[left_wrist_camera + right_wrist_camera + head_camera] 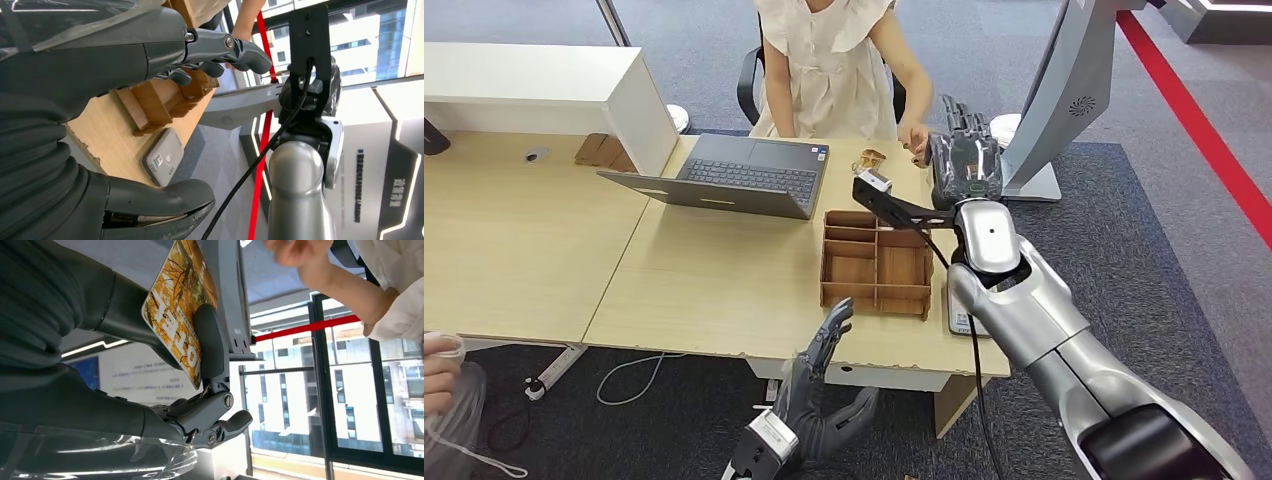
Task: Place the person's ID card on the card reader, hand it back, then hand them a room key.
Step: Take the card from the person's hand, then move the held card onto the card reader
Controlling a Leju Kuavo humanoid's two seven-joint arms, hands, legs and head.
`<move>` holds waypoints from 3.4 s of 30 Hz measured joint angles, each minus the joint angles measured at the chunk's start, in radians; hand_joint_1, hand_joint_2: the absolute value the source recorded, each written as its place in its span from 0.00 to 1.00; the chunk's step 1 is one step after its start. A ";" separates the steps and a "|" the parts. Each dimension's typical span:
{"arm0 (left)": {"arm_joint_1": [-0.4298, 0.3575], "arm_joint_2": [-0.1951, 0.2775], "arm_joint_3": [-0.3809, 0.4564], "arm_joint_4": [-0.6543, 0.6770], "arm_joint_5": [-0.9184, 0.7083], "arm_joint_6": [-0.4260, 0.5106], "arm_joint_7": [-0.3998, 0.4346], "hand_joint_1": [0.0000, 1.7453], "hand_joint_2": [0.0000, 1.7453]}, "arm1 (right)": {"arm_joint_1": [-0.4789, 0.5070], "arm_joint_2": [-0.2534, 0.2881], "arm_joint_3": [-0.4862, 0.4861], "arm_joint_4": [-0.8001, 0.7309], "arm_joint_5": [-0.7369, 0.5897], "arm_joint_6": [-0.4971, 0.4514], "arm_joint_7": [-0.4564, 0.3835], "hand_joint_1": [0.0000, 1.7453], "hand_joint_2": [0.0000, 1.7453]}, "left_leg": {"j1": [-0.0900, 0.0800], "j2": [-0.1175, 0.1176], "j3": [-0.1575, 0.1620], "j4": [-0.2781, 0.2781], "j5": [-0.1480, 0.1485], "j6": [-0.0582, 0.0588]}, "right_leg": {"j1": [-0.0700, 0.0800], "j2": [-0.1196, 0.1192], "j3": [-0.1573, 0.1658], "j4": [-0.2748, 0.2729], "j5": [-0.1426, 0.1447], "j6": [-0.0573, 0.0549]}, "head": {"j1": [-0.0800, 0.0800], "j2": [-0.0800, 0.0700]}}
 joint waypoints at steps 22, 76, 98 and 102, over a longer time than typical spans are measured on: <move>0.030 0.000 0.045 -0.003 -0.042 -0.030 0.012 0.00 1.00 | 0.201 -0.081 -0.047 0.040 -0.067 -0.049 -0.069 1.00 1.00 | 0.000 0.000 -0.001 0.000 0.000 0.000 | 0.000 0.000 0.000 0.000 0.000 0.000 | 0.000 0.000; 0.047 -0.034 0.117 -0.001 -0.030 0.001 -0.019 0.00 1.00 | 0.247 -0.010 -0.100 0.286 -0.108 -0.125 -0.137 1.00 1.00 | 0.000 0.000 0.000 0.000 0.000 0.000 | 0.000 0.000 0.000 0.000 0.000 0.000 | 0.000 0.000; 0.046 -0.037 0.118 0.001 -0.056 -0.082 -0.021 0.00 1.00 | 0.281 -0.008 -0.098 0.314 -0.182 -0.030 -0.203 1.00 1.00 | 0.000 0.000 0.001 0.000 0.000 0.000 | 0.000 0.000 0.001 -0.001 0.000 0.000 | 0.000 0.000; 0.046 -0.039 0.119 0.006 -0.057 -0.079 -0.021 0.00 1.00 | 0.284 -0.014 -0.106 0.298 -0.220 -0.063 -0.195 1.00 1.00 | 0.000 0.000 0.000 0.000 0.000 0.000 | 0.000 0.000 0.001 0.000 0.001 0.001 | 0.000 0.000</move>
